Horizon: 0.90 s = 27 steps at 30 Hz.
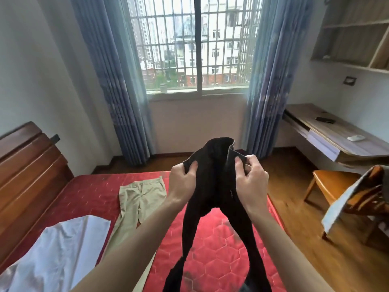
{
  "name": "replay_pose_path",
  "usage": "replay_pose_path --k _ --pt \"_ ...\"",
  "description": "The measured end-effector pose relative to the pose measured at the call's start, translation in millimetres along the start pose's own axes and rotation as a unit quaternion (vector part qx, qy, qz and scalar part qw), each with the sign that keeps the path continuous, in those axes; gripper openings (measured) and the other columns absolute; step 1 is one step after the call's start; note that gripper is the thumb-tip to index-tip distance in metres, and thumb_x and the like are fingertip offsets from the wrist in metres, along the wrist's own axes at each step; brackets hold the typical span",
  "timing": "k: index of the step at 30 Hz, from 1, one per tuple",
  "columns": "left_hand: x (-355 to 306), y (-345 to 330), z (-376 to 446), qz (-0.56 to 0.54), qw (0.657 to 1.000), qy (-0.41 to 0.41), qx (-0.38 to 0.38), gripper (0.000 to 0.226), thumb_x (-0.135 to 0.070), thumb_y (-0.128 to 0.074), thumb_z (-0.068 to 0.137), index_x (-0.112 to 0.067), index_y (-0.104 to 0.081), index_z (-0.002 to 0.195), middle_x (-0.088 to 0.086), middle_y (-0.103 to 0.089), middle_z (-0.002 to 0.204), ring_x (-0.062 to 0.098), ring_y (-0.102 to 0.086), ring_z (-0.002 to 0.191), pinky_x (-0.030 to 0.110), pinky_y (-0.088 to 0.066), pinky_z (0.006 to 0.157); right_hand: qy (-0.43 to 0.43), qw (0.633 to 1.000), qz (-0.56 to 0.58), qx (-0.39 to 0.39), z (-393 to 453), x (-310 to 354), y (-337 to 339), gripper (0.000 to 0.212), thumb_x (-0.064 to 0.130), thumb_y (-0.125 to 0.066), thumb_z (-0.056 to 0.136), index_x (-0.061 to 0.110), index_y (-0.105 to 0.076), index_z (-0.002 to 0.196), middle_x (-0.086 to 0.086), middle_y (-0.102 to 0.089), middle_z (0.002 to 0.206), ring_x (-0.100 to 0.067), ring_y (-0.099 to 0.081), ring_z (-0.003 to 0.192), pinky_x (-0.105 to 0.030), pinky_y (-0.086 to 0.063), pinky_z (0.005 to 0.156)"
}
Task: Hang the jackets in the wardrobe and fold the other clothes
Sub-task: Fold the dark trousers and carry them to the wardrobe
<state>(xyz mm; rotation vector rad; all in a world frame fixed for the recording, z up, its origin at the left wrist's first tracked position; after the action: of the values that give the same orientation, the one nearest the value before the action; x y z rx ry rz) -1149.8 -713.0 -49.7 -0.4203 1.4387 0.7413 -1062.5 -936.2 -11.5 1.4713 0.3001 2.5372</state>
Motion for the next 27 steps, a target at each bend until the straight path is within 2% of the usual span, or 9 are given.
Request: replay_pose_path --k 4,9,11,15,19,22,23,25,27 --pt "-18.5 -18.7 -12.0 0.037 0.997 -0.064 0.024 0.029 -0.029 -0.064 0.101 -0.013 -0.074 0.079 0.007 -0.075 0.075 0.027 -0.070 0.071 0.052 -0.057 0.070 -0.001 0.999 0.037 0.015 -19.0 9.1 -19.2 0.015 0.028 -0.059 0.106 0.017 -0.067 0.100 0.013 -0.071 0.075 -0.003 -0.070 0.070 -0.034 -0.060 0.063" --pt "-40.5 -15.7 -19.4 0.060 0.991 -0.121 -0.009 0.033 -0.026 -0.070 0.097 -0.013 -0.068 0.066 0.002 -0.064 0.059 0.009 -0.046 0.051 0.032 -0.042 0.053 0.010 0.995 0.067 0.073 -30.9 19.9 -40.7 0.030 0.043 -0.053 0.107 0.024 -0.076 0.103 0.010 -0.075 0.081 -0.008 -0.074 0.076 -0.040 -0.062 0.067" --pt "-40.6 -16.1 -14.7 0.034 0.994 -0.107 0.000 0.034 -0.023 -0.065 0.100 -0.012 -0.068 0.068 0.004 -0.064 0.060 0.008 -0.047 0.053 0.038 -0.044 0.056 -0.015 0.991 0.105 0.085 -31.8 16.9 -46.7 0.035 0.044 -0.049 0.108 0.026 -0.078 0.102 0.010 -0.075 0.090 -0.010 -0.074 0.084 -0.041 -0.063 0.074" --pt "-52.2 -17.3 -9.0 -0.003 0.994 -0.106 0.009 0.032 -0.024 -0.056 0.104 -0.012 -0.071 0.078 0.005 -0.069 0.070 0.010 -0.056 0.061 0.039 -0.050 0.061 -0.004 0.983 0.156 0.094 -39.5 17.2 -60.6 0.031 0.034 -0.052 0.108 0.027 -0.070 0.132 0.015 -0.057 0.124 -0.014 -0.065 0.114 -0.042 -0.059 0.092" --pt "-63.0 -17.0 -13.5 -0.048 0.991 -0.118 0.036 0.018 -0.033 -0.073 0.096 -0.016 -0.072 0.093 -0.003 -0.075 0.082 0.007 -0.072 0.077 0.030 -0.060 0.074 0.029 0.978 0.161 0.131 -46.1 27.1 -72.9 0.035 0.021 -0.050 0.109 0.024 -0.061 0.142 0.006 -0.048 0.126 -0.013 -0.060 0.117 -0.035 -0.055 0.098" --pt "-54.3 -0.8 -3.3 -0.080 0.991 -0.105 0.013 0.010 -0.025 -0.074 0.096 -0.015 -0.075 0.095 0.001 -0.078 0.088 0.022 -0.075 0.087 0.048 -0.061 0.087 0.101 0.974 0.139 0.145 -44.2 39.5 -68.6 0.033 0.008 -0.052 0.107 0.017 -0.066 0.137 0.003 -0.054 0.122 -0.016 -0.059 0.119 -0.036 -0.051 0.104" --pt "-52.3 4.8 0.8 -0.085 0.991 -0.105 0.007 0.009 -0.023 -0.073 0.097 -0.015 -0.076 0.095 0.002 -0.079 0.090 0.025 -0.075 0.091 0.052 -0.059 0.089 0.121 0.979 0.119 0.115 -40.8 39.6 -57.8 0.033 0.006 -0.055 0.105 0.017 -0.068 0.133 0.003 -0.056 0.120 -0.016 -0.058 0.120 -0.038 -0.049 0.105" --pt "-53.1 12.2 5.3 -0.083 0.990 -0.111 0.012 0.008 -0.020 -0.071 0.099 -0.015 -0.077 0.099 0.001 -0.080 0.095 0.026 -0.075 0.096 0.051 -0.058 0.093 0.132 0.990 0.054 -0.021 -29.4 27.6 -22.7 0.030 0.008 -0.064 0.099 0.018 -0.068 0.127 -0.001 -0.056 0.123 -0.014 -0.052 0.124 -0.044 -0.044 0.106" --pt "-56.7 13.3 6.6 -0.091 0.989 -0.109 0.046 0.012 -0.017 -0.066 0.102 -0.014 -0.077 0.105 0.002 -0.080 0.102 0.024 -0.075 0.101 0.048 -0.058 0.098 0.089 0.987 0.035 -0.129 -16.1 7.3 9.9 0.048 0.023 -0.070 0.094 0.019 -0.056 0.139 -0.006 -0.048 0.139 -0.019 -0.044 0.135 -0.047 -0.041 0.112"
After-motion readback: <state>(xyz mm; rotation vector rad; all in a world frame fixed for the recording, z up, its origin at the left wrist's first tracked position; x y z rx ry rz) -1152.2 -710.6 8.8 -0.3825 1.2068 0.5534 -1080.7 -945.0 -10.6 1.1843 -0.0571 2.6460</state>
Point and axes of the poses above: each hand's wrist, its own z-axis towards the middle knuckle, its own y-axis out of the back of the hand, x = y × z, the point moved 10 cm from there along z, towards the middle knuckle
